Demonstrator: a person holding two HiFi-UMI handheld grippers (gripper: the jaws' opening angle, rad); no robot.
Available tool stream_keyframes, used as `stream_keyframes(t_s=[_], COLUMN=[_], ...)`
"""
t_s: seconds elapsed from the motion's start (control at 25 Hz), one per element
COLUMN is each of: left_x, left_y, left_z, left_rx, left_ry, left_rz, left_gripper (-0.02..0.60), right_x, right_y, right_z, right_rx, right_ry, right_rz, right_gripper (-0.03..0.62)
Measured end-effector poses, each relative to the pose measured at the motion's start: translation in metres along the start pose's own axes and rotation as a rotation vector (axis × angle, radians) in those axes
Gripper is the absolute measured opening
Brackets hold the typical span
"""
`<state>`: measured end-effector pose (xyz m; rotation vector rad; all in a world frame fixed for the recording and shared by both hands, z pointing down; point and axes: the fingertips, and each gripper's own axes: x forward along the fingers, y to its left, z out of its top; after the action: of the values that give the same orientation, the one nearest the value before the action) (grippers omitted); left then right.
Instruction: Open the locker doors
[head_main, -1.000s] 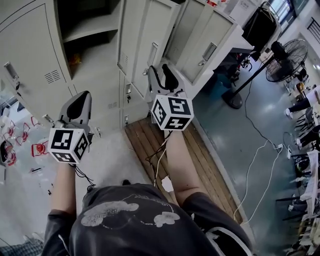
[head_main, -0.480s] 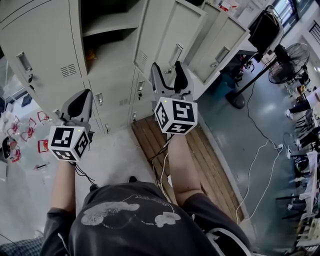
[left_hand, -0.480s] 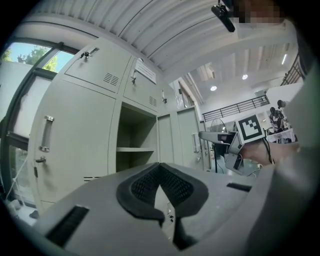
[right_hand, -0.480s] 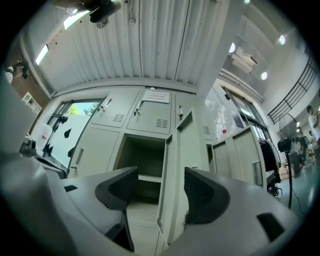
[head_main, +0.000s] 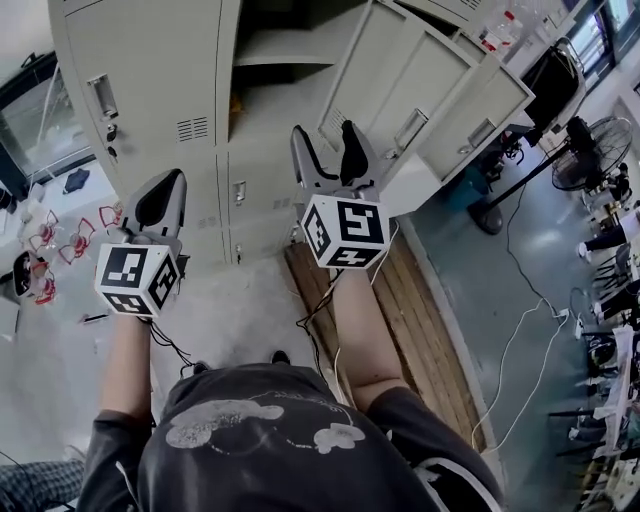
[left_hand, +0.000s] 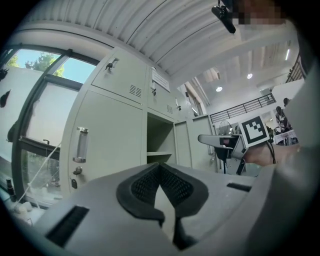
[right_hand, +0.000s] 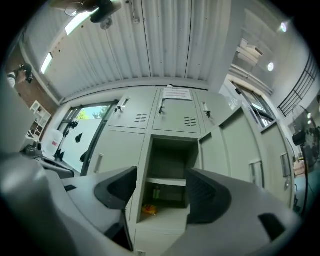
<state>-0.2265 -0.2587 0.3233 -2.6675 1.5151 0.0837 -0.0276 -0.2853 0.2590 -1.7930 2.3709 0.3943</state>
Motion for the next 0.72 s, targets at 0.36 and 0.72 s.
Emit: stream_keyframes(t_s=[0.36, 0.72], left_x=[-0.043, -0.082], left_y=[0.084, 0.169], left_z=[0.006, 0.011], left_rx=[-0.005, 0.020], left_ry=[-0.033, -0.030], left_rz=[0.093, 0.175], left_gripper=[0.008, 0.008], right_x=[0.049, 0.098], right_y=[0.116, 0.235], right_z=[-0.003, -0.004], right_rx=[0.030, 0.061], right_ry=[-0.002, -0.010], right_rz=[0.144, 0.275], right_gripper=[0.299, 0.298])
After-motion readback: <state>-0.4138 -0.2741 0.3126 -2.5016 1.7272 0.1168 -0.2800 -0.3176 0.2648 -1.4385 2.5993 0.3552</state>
